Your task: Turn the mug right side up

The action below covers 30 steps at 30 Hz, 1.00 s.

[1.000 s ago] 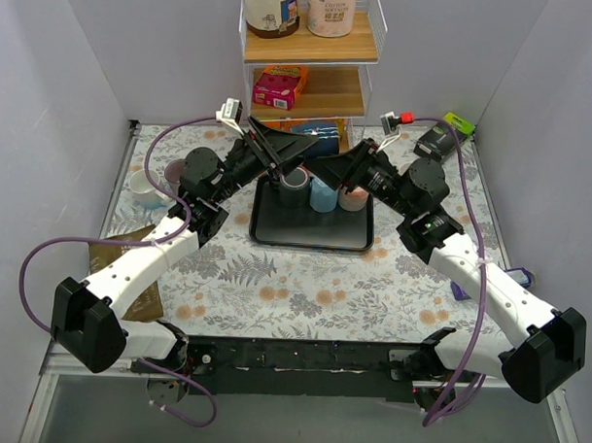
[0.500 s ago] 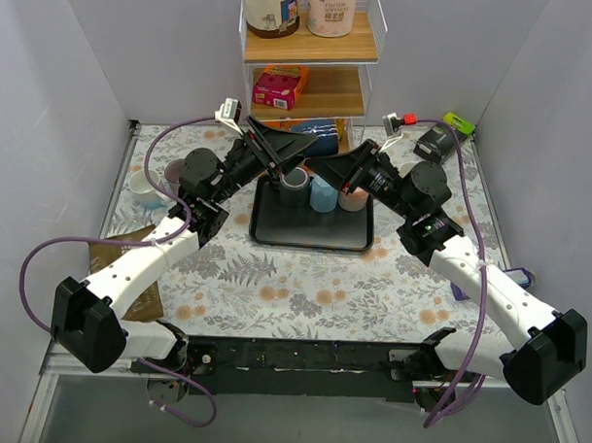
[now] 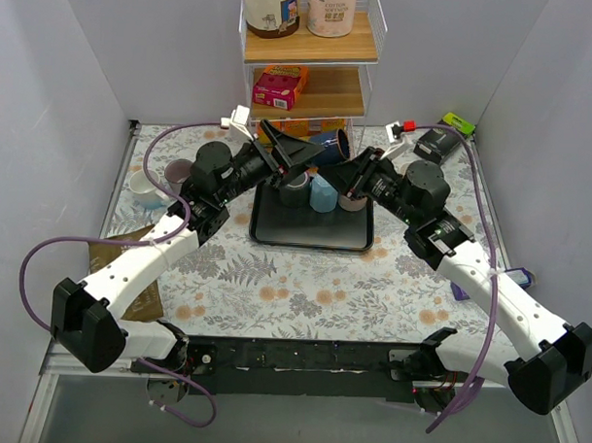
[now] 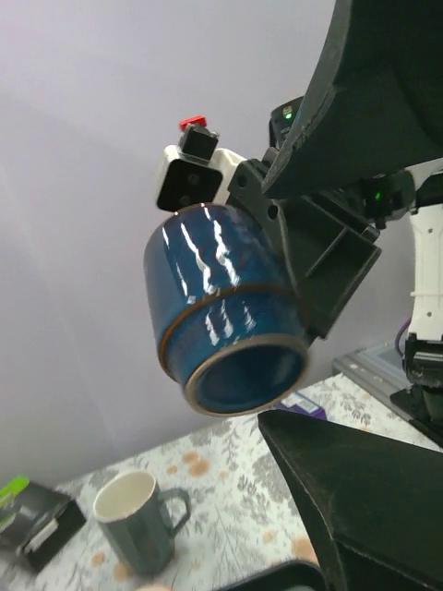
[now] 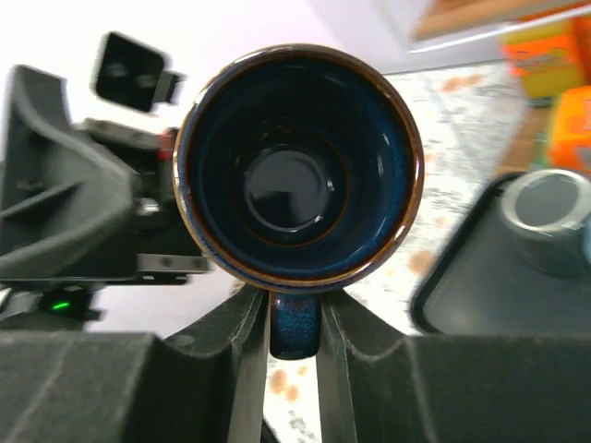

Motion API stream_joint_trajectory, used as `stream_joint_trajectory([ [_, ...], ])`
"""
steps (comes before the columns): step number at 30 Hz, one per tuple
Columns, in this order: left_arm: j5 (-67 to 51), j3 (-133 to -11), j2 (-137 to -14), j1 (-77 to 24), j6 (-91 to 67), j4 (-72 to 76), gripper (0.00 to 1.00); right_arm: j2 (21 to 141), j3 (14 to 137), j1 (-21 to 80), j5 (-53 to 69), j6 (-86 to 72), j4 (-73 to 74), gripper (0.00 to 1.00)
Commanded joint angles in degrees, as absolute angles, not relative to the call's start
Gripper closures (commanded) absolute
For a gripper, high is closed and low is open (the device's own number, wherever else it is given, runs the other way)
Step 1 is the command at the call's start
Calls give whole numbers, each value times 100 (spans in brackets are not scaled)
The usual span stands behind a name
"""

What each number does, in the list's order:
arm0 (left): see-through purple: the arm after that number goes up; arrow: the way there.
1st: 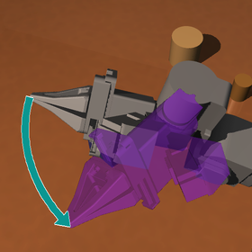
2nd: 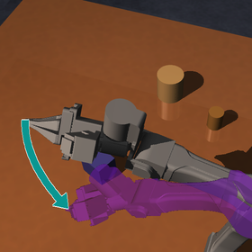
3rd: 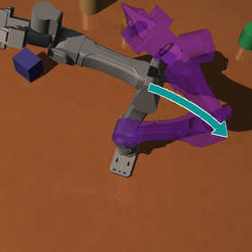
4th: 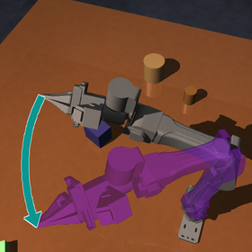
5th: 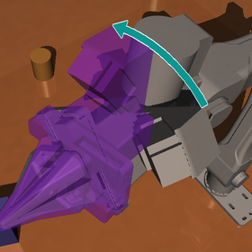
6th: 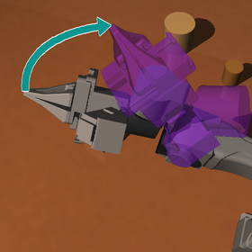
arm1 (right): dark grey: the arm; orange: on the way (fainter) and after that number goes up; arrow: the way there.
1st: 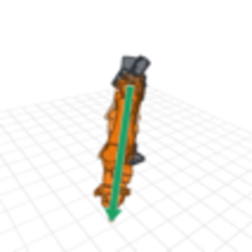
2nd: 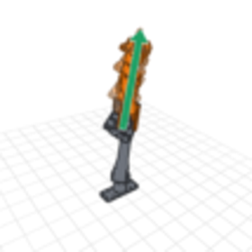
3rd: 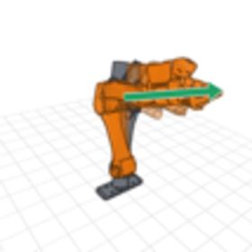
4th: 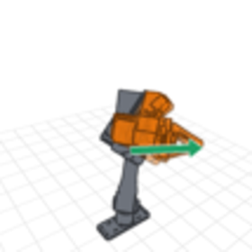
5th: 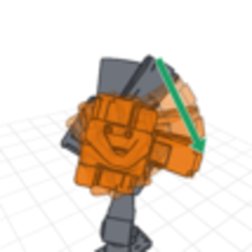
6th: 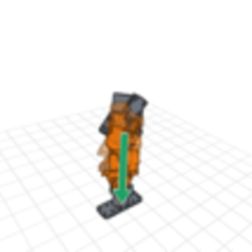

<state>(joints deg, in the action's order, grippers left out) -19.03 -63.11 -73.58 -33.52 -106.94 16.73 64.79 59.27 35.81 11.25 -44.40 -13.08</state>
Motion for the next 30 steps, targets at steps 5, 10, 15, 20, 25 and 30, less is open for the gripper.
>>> stream_joint_trajectory([
  [5, -345, -7233, -6970, -3322, -9493, -886, 2, 5670, 5995, 2841, -974, -3613, 763, 99],
  [10, -167, -7251, -7005, -3305, -9246, -1370, 2, 5423, 5880, 2154, -1993, -3183, 1817, 99],
  [15, -324, -7225, -7154, -3287, -9185, -1599, 2, 5300, 5661, 1539, -3056, -2717, 2232, 99],
  [20, -589, -7233, -7373, -3287, -9158, -1652, 2, 5606, 5265, 847, -3244, -2803, 1778, 99],
  [25, -668, -7347, -7506, -3270, -9000, -1845, 2, 6318, 5160, 142, -2901, -3156, 1311, 99],
  [30, -642, -7348, -7427, -3217, -8860, -1986, 2, 6907, 4931, -325, -2778, -2796, 477, 99],
])
